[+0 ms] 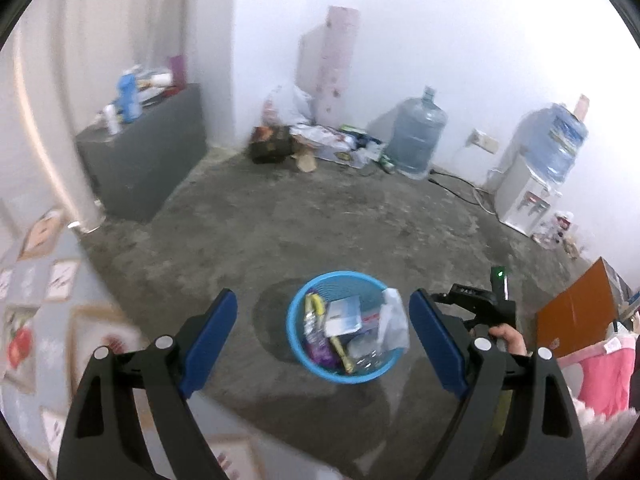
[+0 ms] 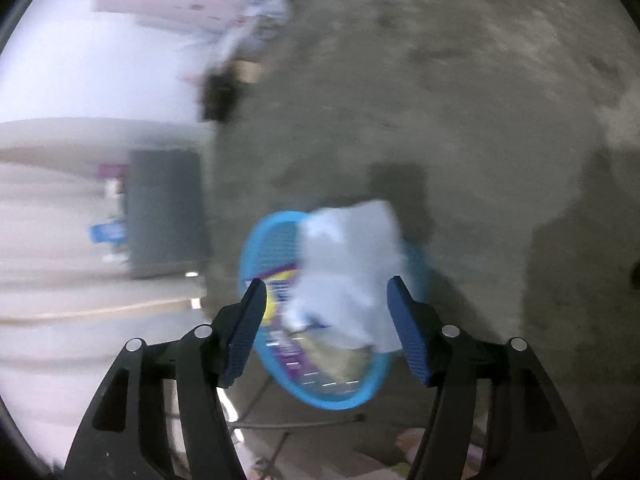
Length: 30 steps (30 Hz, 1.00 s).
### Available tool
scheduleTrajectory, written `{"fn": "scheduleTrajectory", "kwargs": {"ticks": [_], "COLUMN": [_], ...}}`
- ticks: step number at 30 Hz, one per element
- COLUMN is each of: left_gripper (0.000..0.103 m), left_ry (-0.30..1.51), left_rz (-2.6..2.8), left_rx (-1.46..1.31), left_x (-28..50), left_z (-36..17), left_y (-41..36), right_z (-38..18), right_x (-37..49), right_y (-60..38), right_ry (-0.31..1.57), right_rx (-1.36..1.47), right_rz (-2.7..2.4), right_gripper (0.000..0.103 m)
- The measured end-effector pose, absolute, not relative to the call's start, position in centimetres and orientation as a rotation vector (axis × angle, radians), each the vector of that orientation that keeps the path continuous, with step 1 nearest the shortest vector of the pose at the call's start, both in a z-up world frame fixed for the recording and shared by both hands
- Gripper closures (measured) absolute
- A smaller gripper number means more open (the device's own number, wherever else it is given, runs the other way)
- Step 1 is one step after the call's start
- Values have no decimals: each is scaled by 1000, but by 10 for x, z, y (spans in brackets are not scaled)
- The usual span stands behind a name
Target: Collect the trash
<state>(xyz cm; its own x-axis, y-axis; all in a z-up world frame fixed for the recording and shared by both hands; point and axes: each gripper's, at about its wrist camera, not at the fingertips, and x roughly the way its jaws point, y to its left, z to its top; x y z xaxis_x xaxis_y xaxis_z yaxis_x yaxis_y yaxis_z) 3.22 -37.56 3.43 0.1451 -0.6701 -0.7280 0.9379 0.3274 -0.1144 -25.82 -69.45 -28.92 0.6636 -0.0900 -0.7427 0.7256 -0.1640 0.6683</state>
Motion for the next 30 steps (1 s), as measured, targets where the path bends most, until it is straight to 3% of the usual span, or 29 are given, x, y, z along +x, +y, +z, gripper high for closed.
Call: {"fn": "scheduleTrajectory", "kwargs": {"ticks": [4,6,11,14,23,30], "left_gripper": [17,17,17,17,17,17], "left_ry": [785,794,829,843,850,840], "left_rz": [-1139,-1090,-967,-895,-829,-818], "left_rx": [378,367,343,315,220,194], "left_x": [41,47,61,68,79,85], "left_z": [39,37,25,20,18,18], "left_y": [-320,-292,-240,-215,-184,-172], "right_z": [-315,-316,-312,-313,-294,-229], "right_x": [-230,-214,-194,-197,-203,-174], "right_y": [-691,-689,-685,-679,-669,-661], "right_ry": [654,705,860,909,887,772], "right_rx": [1563,1505,1320,1254,1143,1074], "right_rz": [-765,-766,-848,-881,-903,-752], "right_gripper": [43,50,88,101,103,103]}}
